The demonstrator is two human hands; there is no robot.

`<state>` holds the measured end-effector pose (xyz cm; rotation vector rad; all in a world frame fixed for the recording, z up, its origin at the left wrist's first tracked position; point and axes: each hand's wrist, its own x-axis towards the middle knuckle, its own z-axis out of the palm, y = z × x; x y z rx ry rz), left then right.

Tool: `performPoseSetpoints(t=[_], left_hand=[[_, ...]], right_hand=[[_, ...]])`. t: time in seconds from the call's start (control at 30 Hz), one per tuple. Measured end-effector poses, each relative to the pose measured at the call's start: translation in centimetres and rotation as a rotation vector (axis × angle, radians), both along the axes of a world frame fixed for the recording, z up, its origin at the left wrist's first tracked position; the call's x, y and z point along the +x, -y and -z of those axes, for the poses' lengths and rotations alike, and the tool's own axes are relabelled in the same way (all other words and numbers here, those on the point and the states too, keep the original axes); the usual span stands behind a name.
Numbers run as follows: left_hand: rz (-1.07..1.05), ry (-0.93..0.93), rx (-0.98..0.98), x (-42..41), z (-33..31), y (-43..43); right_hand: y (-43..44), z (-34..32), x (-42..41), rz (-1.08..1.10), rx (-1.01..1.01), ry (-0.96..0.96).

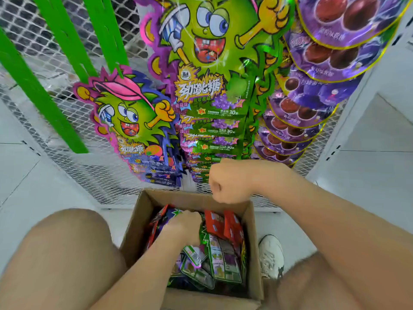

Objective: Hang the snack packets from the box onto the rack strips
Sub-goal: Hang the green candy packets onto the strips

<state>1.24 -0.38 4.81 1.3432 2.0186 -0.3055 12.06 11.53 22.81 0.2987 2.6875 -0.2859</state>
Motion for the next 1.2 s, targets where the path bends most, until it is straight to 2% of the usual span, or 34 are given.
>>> performPoseSetpoints(t=[0.2, 0.3, 0.4, 0.47, 0.57, 0.63, 0.73, 0.8, 0.93, 1.0, 1.1, 1.17, 1.2], left_hand=[[-0.269, -0.048, -0.035, -0.7, 9.6, 2.1], [-0.436, -0.039, 0.091, -0.9, 10.8, 2.4], [-0.644, 0.057, 0.163, -1.7, 10.8, 2.2], [-0.676, 0.124, 0.167, -2.4, 9.9, 1.5], [-0.613, 0.212, 0.134, -3.3, 5.4, 0.2], [-0.452, 0.21, 0.102, -3.5, 0.7, -0.4], [-0.121, 0.074, 0.073, -4.4, -6.3, -0.3], [-0.024, -0.006, 0.178, -5.6, -9.9, 0.6], [0.016, 0.072, 0.382, -7.4, -14.4, 3.5], [0.014, 0.135, 0.474, -8.0, -14.9, 4.9], [-0.005, 0.332, 0.403, -8.0, -15.0, 6.3], [-0.036, 0.443, 0.332, -7.4, -15.5, 6.7], [-0.067, 0.475, 0.366, -7.3, -15.6, 6.7]], right_hand=[[-1.9, 1.0, -0.5, 0.023, -0.088, 0.092], [-2.5, 1.5, -0.5, 0.028, -0.098, 0.146], [-2.3, 1.5, -0.6, 0.029, -0.097, 0.172], [-2.1, 1.3, -0.7, 0.04, -0.105, 0.181], [-1.5, 1.2, -1.3, 0.12, -0.128, 0.177], [-1.0, 1.3, -1.6, 0.246, -0.14, 0.164], [-0.5, 1.5, -1.9, 0.44, -0.151, 0.138], [-0.1, 1.5, -2.2, 0.574, -0.187, 0.029], [1.1, 1.5, -2.8, 0.701, -0.234, -0.062], [1.5, 2.0, -2.9, 0.829, -0.387, -0.075], [2.8, 2.6, -2.8, 0.971, -0.632, -0.02], [3.3, 2.9, -3.0, 0.947, -0.628, 0.022], [3.7, 2.7, -3.1, 0.903, -0.617, 0.025]])
